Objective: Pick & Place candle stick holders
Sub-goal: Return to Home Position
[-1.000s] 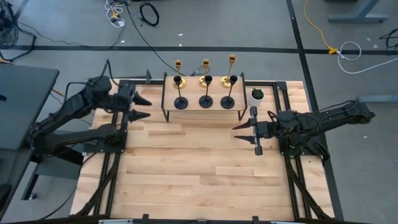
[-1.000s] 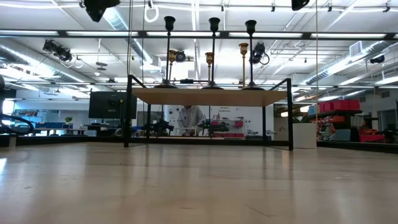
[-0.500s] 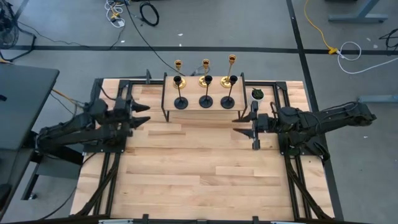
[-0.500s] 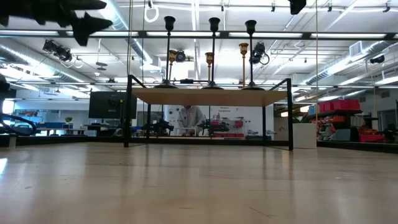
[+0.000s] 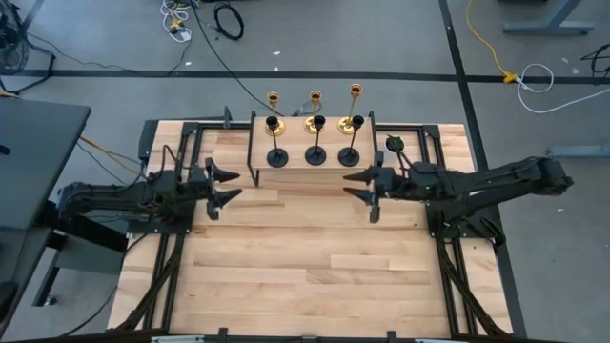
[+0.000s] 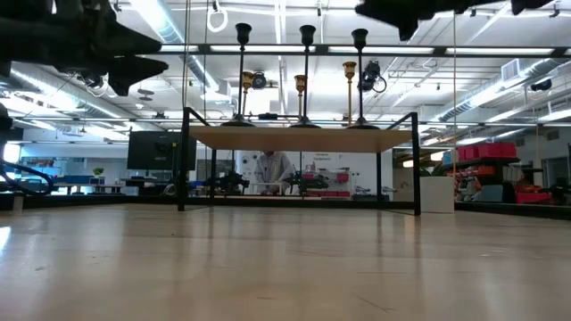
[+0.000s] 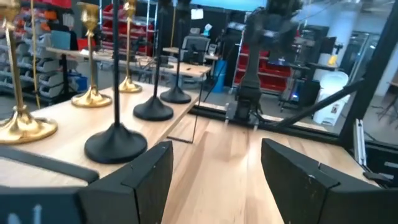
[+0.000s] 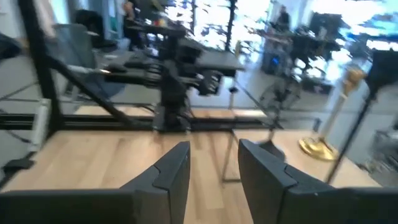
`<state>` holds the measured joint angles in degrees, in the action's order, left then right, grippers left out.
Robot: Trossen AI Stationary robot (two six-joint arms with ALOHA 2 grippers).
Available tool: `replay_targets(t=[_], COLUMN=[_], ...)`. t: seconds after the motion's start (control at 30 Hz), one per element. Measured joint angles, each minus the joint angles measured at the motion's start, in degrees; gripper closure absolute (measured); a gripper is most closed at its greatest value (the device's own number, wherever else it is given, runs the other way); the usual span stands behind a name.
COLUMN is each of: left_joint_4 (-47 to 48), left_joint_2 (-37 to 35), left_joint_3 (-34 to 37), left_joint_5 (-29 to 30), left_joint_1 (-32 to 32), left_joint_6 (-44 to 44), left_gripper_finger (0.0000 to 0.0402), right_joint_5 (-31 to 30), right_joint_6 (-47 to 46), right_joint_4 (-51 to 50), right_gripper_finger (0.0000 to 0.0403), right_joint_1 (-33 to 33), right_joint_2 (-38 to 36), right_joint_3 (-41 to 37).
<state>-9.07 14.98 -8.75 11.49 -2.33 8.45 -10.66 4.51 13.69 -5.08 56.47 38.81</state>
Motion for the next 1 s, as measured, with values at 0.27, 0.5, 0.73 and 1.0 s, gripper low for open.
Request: replay_targets(t=[0.27, 0.5, 0.73, 1.0], left_joint_4=[1.6, 2.2, 2.5, 4.2], left_joint_2=[0.0, 0.0, 0.0, 0.0], left_joint_3=[0.0, -0.1, -0.1, -0.1], left_joint_5=[1.3, 2.3, 4.4, 7.4], left_joint_1=[3.2, 4.4, 4.9, 4.9], left_joint_6=[-1.7, -2.9, -3.2, -3.4], left_gripper_finger=[0.0157, 0.0157, 0.0157, 0.0157], right_joint_5=[2.7, 2.2, -5.6, -8.1], right_joint_6=[-3.8, -3.9, -4.4, -4.7], right_joint_4=[18.7, 38.6, 47.3, 39.2], right_gripper_finger=[0.0268, 0.0268, 0.0268, 0.0268], right_joint_1=[1.2, 1.6, 1.9, 3.4], right_joint_2=[3.2, 2.7, 1.6, -10.4], right_joint_3=[-11.0, -24.8, -33.1, -37.9])
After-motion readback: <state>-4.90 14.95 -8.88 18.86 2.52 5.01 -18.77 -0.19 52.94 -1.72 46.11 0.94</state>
